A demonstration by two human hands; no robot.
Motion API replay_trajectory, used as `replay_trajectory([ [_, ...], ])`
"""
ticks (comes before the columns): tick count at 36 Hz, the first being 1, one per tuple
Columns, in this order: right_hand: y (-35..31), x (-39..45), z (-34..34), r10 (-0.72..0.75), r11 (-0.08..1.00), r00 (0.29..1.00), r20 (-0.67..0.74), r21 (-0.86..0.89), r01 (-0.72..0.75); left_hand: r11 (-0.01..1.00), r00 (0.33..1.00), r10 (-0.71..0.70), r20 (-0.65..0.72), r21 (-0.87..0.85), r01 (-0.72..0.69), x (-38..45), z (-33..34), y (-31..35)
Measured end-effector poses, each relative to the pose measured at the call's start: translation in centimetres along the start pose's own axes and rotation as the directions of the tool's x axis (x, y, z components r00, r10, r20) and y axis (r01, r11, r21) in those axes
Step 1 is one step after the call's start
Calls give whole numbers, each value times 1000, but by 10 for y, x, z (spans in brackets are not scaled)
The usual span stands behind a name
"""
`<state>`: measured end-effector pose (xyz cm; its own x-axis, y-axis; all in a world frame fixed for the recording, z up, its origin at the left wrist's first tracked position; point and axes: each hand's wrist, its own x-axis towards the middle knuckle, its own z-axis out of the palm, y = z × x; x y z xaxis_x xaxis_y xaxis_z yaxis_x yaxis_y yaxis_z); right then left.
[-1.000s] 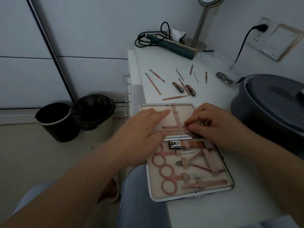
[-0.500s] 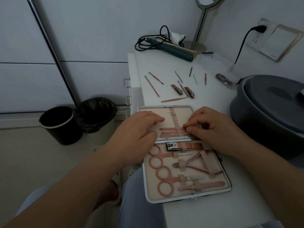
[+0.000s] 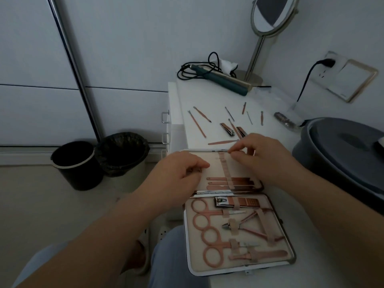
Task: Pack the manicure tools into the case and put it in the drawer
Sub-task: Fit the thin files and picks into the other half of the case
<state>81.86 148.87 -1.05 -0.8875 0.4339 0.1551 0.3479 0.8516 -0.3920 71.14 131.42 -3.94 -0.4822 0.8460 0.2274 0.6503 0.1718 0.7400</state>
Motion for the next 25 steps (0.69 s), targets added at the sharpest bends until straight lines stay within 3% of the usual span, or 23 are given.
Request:
replay_trajectory([
  [5,7,31,7,49,996,996,-73,-76,-55,999,998,46,-53,15,-45,-6,5,-4],
  [15,18,51,13,128,955,991,-38,-265,-133,997,995,79,-63,-14,-80,-6,11,-12],
  [25,13,57,9,150,943,983,106,-313,-111,997,994,82,-73,-10,-83,-7,11,-11],
])
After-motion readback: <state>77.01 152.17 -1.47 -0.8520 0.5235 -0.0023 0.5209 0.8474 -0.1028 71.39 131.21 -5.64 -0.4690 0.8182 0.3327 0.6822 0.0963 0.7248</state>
